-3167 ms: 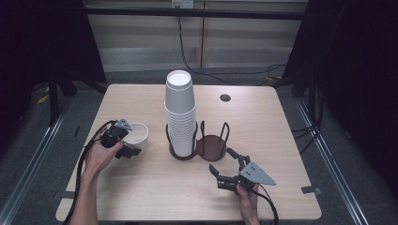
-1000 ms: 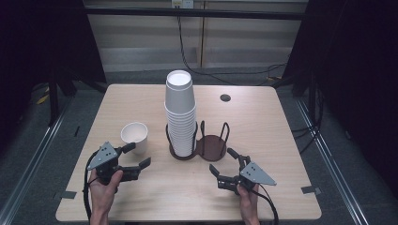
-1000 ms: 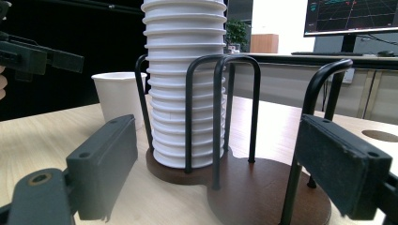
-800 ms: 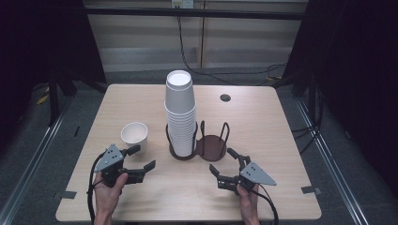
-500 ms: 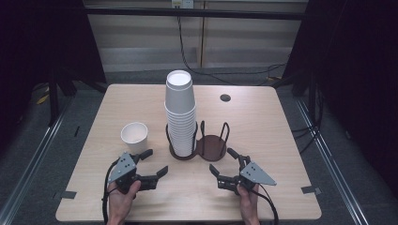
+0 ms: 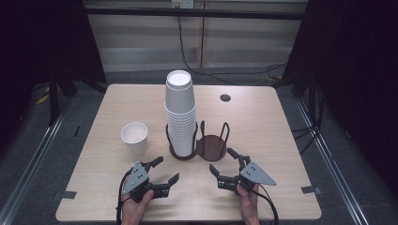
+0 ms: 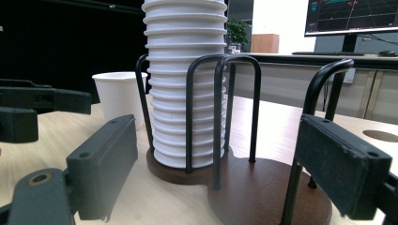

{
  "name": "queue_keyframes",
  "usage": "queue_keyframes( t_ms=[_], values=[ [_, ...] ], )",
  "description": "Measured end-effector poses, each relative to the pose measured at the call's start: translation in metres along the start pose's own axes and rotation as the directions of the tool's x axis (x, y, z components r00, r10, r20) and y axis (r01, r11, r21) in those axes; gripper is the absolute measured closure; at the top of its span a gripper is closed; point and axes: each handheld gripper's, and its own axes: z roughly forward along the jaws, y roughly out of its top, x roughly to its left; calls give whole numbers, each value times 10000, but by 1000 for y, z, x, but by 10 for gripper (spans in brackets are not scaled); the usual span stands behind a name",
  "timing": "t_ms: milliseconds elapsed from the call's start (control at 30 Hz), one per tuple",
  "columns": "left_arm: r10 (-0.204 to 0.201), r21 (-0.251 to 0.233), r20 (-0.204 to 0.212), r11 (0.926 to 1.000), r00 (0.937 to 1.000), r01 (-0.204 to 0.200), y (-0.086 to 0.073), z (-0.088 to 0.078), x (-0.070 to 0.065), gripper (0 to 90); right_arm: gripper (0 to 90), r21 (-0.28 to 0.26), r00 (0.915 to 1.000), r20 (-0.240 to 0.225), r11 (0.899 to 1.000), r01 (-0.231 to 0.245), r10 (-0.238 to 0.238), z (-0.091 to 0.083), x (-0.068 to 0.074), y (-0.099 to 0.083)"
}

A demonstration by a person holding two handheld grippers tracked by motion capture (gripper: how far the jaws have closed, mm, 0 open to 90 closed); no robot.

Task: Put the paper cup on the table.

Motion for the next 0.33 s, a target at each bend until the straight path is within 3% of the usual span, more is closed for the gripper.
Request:
queue_keyframes(
  t_ms=[33,133,200,333],
  values=[
    [-166,-296,10,9994,9999,166,-1,0,-1,160,130,0,10000,0,10000,0,0,0,0,0],
    [160,-1216,-206,9924,9997,-184,-6,-7,-8,160,130,40,10000,58,10000,-20,19,0,0,0],
    [375,-1428,-284,9889,9989,-411,-7,-10,-8,160,131,68,10000,89,10000,-1,1,0,0,0],
    [260,-1388,-249,9899,9994,-292,-6,-9,-8,160,134,104,10000,76,9999,-51,50,1,0,0]
  ],
)
